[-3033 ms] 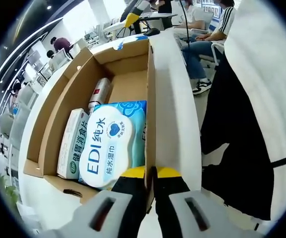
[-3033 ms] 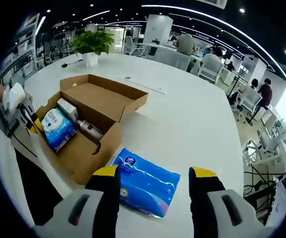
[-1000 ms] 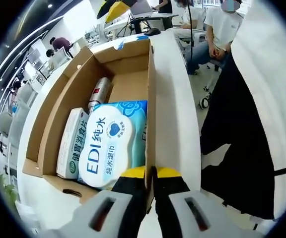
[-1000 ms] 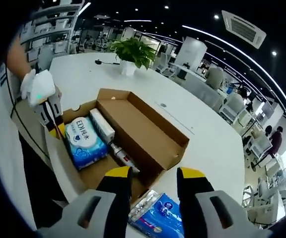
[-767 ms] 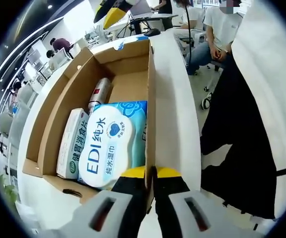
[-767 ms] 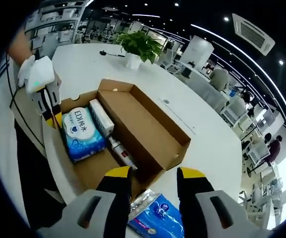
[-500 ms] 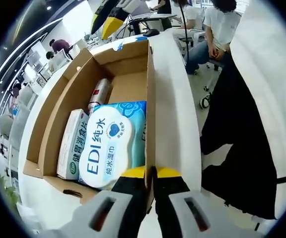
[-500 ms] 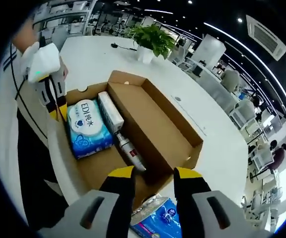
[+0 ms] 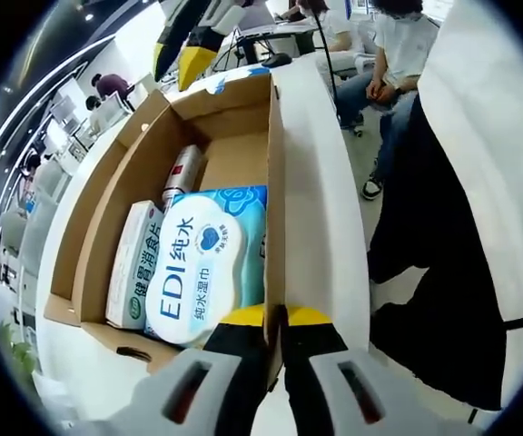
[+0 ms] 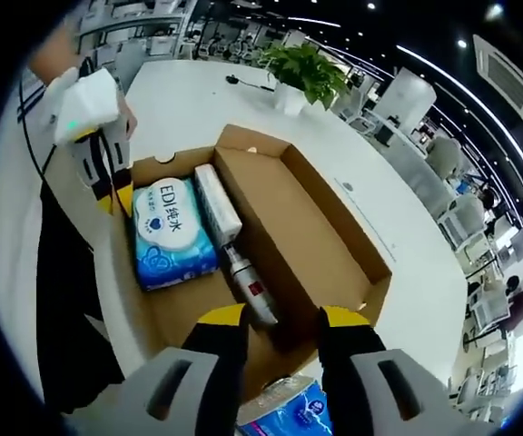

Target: Operate the shoe box by opening the lid, removing the specified soft item, and placing it in the target area until the item is outside and the box remains undamaged.

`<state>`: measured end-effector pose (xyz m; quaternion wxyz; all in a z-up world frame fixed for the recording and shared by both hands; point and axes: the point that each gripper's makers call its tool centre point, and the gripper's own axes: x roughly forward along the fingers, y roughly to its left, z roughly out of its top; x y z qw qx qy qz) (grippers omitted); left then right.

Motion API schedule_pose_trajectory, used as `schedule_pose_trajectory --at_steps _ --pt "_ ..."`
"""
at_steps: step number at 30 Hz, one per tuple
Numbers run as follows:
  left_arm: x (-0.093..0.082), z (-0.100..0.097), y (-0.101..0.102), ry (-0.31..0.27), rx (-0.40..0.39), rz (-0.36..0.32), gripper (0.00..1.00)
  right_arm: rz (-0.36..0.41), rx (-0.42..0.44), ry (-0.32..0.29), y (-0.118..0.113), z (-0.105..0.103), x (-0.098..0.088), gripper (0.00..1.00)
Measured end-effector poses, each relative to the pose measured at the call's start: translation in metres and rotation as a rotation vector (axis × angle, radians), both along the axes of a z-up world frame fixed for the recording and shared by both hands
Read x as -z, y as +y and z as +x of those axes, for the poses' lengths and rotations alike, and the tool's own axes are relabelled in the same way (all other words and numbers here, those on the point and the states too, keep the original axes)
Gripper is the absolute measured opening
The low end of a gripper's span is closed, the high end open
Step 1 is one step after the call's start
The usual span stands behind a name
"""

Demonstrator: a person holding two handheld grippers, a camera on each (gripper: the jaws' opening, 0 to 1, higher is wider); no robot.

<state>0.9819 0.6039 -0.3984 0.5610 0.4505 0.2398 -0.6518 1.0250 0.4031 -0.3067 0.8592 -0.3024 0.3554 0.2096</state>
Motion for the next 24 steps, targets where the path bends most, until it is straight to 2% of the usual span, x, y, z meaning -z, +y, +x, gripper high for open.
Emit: schedule_pose_trajectory --at_steps 3,6,11,18,24 --pt "0.0 0.0 0.0 -0.02 0.026 -0.005 0.04 0.009 -0.002 0.008 0.006 0.001 0.008 0.28" --pt "0.0 0.002 -0.001 0.001 0.011 0.005 0.04 -0.014 -0.033 0.03 0.012 0.001 0.017 0.28" --pt "0.001 0.001 -0.001 -0.005 0.005 0.001 0.04 -0.027 -0.069 0.056 0.019 0.008 0.034 0.28" --pt "0.0 0.002 -0.001 0.0 0.004 0.003 0.04 -0.061 -0.134 0.07 0.032 0.016 0.035 0.27" --pt "0.001 0.001 -0.001 -0.004 -0.003 0.0 0.04 -0.074 -0.138 0.103 0.031 0.011 0.041 0.24"
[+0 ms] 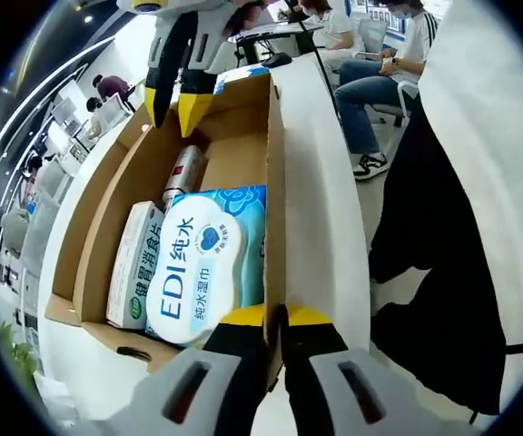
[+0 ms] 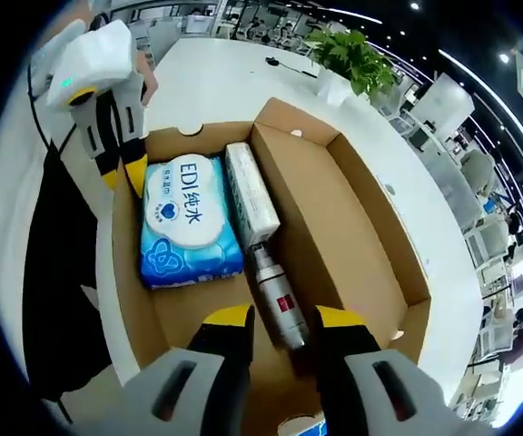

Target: Operate the shoe box by opening the lid, removing the specified soft item, and placing it in the target area until the item is outside and the box remains undamaged.

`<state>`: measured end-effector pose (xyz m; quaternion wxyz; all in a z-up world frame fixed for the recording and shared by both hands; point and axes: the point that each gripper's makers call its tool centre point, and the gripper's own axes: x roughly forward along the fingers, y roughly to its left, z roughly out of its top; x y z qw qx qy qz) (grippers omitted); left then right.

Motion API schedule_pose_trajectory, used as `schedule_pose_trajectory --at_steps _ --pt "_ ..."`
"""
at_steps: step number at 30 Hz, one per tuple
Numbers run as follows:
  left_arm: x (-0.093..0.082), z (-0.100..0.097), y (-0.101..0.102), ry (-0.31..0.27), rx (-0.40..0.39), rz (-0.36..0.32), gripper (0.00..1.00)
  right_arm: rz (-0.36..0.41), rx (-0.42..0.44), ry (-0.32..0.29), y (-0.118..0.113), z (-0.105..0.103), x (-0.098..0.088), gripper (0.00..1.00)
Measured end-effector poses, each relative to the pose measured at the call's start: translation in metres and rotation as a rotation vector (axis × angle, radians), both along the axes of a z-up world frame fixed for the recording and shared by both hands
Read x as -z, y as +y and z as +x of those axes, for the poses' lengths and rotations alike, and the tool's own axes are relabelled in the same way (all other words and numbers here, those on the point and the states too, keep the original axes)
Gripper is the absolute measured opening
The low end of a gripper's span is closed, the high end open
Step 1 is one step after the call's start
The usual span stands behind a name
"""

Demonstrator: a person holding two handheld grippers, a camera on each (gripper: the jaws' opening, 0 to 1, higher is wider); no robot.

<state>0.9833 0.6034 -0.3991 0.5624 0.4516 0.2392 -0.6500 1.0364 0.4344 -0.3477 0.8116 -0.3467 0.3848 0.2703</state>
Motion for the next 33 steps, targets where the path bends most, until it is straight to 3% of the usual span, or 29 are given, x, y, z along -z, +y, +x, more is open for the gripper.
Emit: schedule_pose_trajectory --at_steps 11,28,33 --pt "-0.002 -0.001 0.0 0.006 0.006 0.001 0.04 -0.013 0.072 0.052 -0.015 -0.002 0.024 0.27" --pt "-0.001 -0.001 0.0 0.022 0.005 0.01 0.04 -0.142 -0.046 0.09 -0.008 0.0 0.041 0.29" --pt "0.0 -0.001 0.0 0.016 0.004 0.006 0.04 -0.159 -0.028 0.09 -0.015 0.005 0.046 0.29"
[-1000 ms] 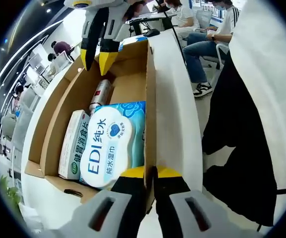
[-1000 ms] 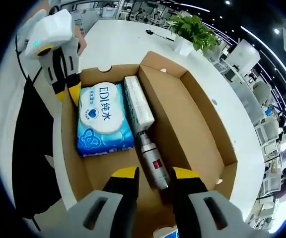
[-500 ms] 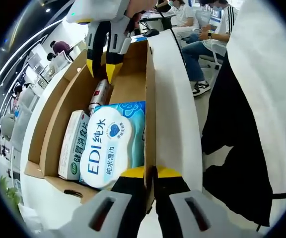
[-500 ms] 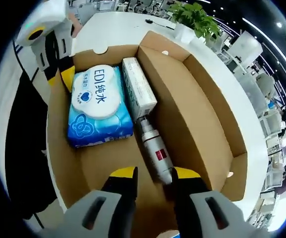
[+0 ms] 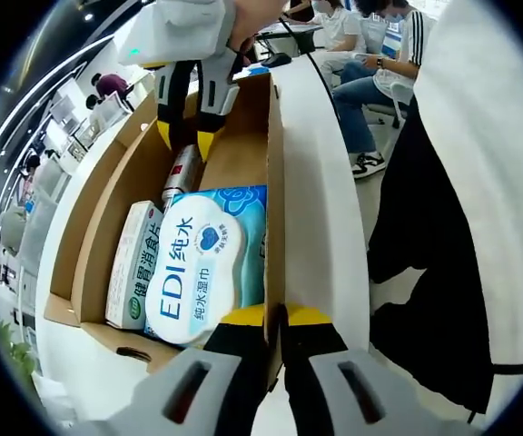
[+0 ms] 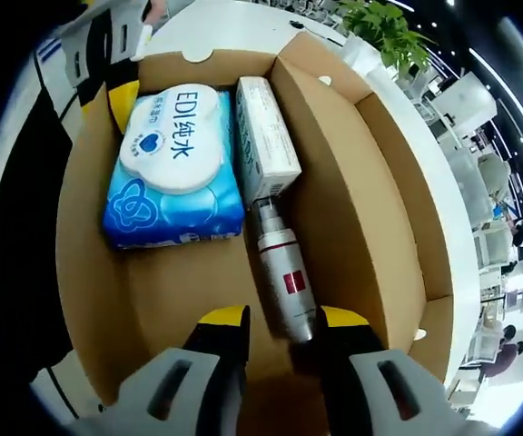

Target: Operate the shoe box by opening the lid, removing the specified soft item, and placing it in the target area until the item is outside and the box remains undamaged.

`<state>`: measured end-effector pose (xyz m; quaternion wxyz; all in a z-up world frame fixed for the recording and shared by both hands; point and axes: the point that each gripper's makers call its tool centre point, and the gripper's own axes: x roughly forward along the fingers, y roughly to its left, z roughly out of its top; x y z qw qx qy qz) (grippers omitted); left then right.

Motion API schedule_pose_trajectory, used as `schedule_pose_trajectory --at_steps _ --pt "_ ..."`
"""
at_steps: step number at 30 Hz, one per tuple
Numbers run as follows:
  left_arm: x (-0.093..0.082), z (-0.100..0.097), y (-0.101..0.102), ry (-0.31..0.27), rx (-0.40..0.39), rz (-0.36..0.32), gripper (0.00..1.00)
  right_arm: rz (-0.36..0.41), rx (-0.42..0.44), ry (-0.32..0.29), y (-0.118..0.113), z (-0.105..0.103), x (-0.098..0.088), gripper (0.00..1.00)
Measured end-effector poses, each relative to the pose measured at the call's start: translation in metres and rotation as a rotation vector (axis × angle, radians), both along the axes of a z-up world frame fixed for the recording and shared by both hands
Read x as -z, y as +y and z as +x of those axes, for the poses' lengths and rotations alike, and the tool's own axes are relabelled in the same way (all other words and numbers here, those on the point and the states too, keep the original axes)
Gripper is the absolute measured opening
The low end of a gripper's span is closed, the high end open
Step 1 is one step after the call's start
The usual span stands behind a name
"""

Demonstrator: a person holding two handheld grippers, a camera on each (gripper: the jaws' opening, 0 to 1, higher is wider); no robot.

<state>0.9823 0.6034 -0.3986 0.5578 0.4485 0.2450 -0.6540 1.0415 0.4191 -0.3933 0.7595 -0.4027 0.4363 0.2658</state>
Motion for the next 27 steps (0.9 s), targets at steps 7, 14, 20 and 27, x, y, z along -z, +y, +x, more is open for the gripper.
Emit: schedule_pose_trajectory --at_steps 7,14,20,27 --pt "0.0 0.0 0.0 0.003 0.0 0.003 0.04 0.004 -0.014 0.009 0.001 0.003 0.003 0.29" --pt "0.0 0.0 0.0 -0.001 -0.002 0.001 0.04 -0.003 -0.03 0.049 0.001 0.008 0.01 0.28" --pt "-0.001 0.0 0.0 -0.003 -0.006 0.0 0.04 -0.006 -0.039 0.091 0.0 0.01 0.015 0.26" --pt "-0.001 0.0 0.0 -0.003 -0.009 0.0 0.04 -0.031 -0.062 0.124 -0.002 0.007 0.02 0.27"
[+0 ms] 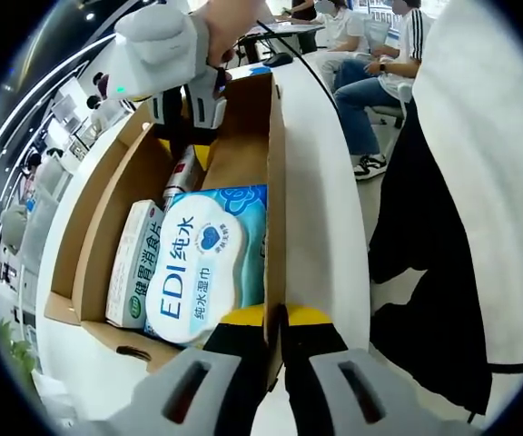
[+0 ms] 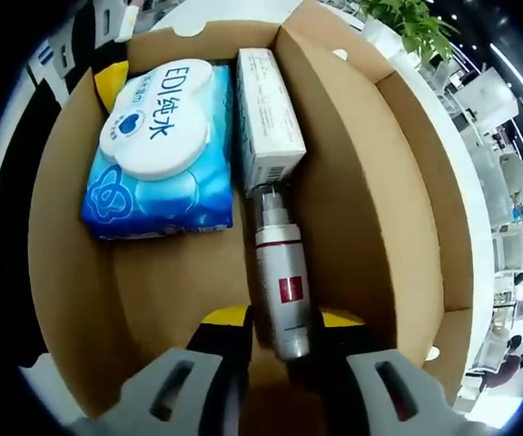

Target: Operate the shoe box by opening the lid, removing the specified soft item, and placing it in the target area until the item is outside and the box remains undamaged.

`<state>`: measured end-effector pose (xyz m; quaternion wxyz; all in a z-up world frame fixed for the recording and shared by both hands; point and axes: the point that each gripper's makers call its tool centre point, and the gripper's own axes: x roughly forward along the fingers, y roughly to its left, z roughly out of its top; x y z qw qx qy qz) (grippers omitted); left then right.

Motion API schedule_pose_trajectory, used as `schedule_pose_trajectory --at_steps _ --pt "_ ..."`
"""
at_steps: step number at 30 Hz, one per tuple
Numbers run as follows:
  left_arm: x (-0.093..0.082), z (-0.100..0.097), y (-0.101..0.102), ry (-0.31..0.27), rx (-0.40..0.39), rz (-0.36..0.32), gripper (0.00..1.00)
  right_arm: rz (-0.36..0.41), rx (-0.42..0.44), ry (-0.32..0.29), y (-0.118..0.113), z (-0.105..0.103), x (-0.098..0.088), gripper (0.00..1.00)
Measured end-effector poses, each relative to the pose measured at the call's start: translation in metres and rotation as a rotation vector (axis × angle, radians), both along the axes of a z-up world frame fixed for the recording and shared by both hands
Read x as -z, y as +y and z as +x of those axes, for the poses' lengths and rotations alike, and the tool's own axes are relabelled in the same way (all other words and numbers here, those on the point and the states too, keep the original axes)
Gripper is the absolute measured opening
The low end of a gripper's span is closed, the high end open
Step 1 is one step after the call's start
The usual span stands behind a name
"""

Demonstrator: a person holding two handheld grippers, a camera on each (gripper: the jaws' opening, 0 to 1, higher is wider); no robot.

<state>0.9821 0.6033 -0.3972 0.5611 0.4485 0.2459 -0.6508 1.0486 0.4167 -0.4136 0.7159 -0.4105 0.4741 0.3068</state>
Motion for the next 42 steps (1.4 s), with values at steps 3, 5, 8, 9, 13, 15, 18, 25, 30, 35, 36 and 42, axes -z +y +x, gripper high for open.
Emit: schedule_pose_trajectory --at_steps 3,5,8,9,13,15,18,25,30,35,36,42 --pt "0.0 0.0 0.0 0.001 -0.002 0.0 0.04 -0.026 -0.008 0.014 -0.003 -0.002 0.002 0.22" --pt "-0.001 0.0 0.0 0.001 -0.002 0.0 0.04 -0.032 0.026 0.029 -0.007 -0.006 0.003 0.2" --pt "-0.001 -0.001 0.0 0.0 -0.002 0.0 0.04 -0.002 0.043 0.041 -0.005 -0.009 0.0 0.2" --pt "-0.001 0.0 0.0 0.0 -0.002 0.0 0.04 -0.003 0.043 0.049 -0.006 -0.011 0.001 0.19" --pt "0.0 0.0 0.001 0.0 -0.001 0.001 0.04 0.041 0.147 0.156 -0.008 -0.03 0.006 0.19" --pt "0.0 0.0 0.001 0.001 -0.003 0.004 0.04 0.037 0.188 0.193 -0.011 -0.039 0.007 0.19" --pt "0.0 0.0 0.001 0.0 0.0 0.005 0.04 0.057 0.24 0.23 -0.014 -0.045 0.01 0.19" --pt "0.001 0.0 0.001 0.002 0.012 0.005 0.04 0.059 0.322 0.268 -0.015 -0.056 0.008 0.19" --pt "0.0 0.0 0.0 -0.001 0.013 0.004 0.04 0.027 0.316 0.266 -0.016 -0.055 0.011 0.2" --pt "-0.001 -0.001 0.0 -0.001 0.013 0.003 0.04 0.006 0.33 0.249 -0.015 -0.058 0.019 0.2" --pt "-0.001 -0.001 0.0 -0.002 0.012 0.003 0.04 0.006 0.358 0.263 -0.014 -0.059 0.019 0.2" --pt "0.0 -0.001 0.0 -0.004 0.013 0.001 0.04 -0.003 0.366 0.289 -0.014 -0.061 0.018 0.2"
